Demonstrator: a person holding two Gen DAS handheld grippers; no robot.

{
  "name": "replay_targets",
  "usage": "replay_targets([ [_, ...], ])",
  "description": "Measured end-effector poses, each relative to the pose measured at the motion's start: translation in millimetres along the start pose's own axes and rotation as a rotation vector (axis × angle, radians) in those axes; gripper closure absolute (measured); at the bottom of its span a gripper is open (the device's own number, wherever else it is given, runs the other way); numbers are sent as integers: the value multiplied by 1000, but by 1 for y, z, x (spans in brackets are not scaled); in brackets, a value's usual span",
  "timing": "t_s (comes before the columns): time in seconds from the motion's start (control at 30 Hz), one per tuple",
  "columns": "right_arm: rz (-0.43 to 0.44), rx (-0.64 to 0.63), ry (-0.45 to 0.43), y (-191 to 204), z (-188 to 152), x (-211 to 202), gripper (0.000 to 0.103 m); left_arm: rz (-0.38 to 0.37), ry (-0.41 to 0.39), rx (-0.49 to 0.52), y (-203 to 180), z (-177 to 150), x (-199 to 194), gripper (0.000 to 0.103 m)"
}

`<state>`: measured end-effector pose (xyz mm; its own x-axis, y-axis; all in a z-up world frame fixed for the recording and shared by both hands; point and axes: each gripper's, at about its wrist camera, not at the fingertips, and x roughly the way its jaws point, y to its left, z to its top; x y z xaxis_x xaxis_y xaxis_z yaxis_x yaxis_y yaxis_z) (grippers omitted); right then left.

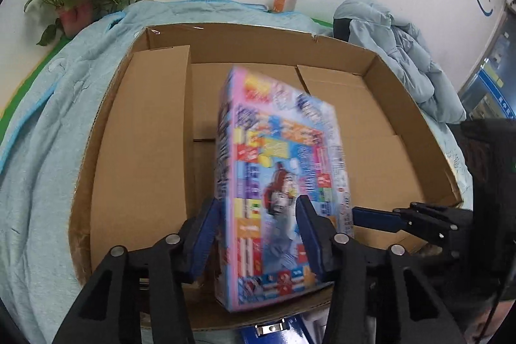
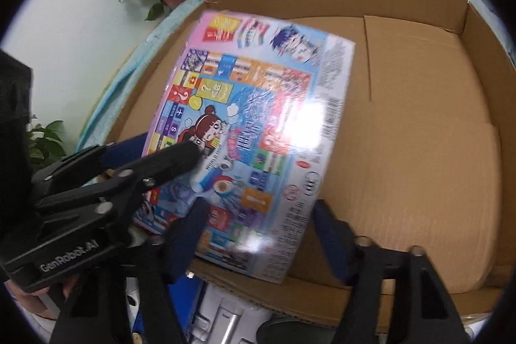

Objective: Organize rigid objects
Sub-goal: 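Lower the board-game box flat into the box and open the left tool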

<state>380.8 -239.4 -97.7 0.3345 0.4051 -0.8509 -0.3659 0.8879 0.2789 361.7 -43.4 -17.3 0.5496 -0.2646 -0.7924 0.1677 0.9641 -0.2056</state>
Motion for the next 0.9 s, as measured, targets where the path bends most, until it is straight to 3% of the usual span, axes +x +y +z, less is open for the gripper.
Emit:
replay_targets([
  [0.1, -1, 12, 90, -2, 3, 13, 67, -46, 12, 24, 4, -7, -1, 65],
  [0.37, -8, -34, 106, 9, 11, 11, 64, -52, -112, 1, 34, -41, -46, 64],
  [0.43, -17, -57, 115, 11, 15, 13, 63, -52, -170, 8, 37, -50, -64, 60],
  [0.5, -30, -58, 101, 15, 22, 10, 60, -47, -229, 4, 40, -59, -81, 42],
  [0.53, -36, -59, 82, 16, 20, 4, 53, -43, -265, -10, 42, -64, -90, 34],
  [0.57, -46, -61, 55, 17, 16, -5, 44, -32, -293, -23, 45, -69, -98, 13],
  [0.6, -59, -70, 17, 18, 10, -18, 23, -3, -348, -47, 47, -77, -110, 0],
  [0.63, -93, -94, -51, 23, 0, -38, 17, 34, -406, -67, 48, -85, -122, 0],
  [0.73, -189, -127, -232, 30, -35, -99, 14, 122, -488, -48, 40, -104, -147, 0],
  [0.8, -207, -100, -316, 31, -58, -128, 7, 151, -517, -25, 32, -117, -160, 0],
  [0.9, -246, -84, -425, 34, -104, -160, 7, 145, -529, 4, 17, -136, -176, 1],
])
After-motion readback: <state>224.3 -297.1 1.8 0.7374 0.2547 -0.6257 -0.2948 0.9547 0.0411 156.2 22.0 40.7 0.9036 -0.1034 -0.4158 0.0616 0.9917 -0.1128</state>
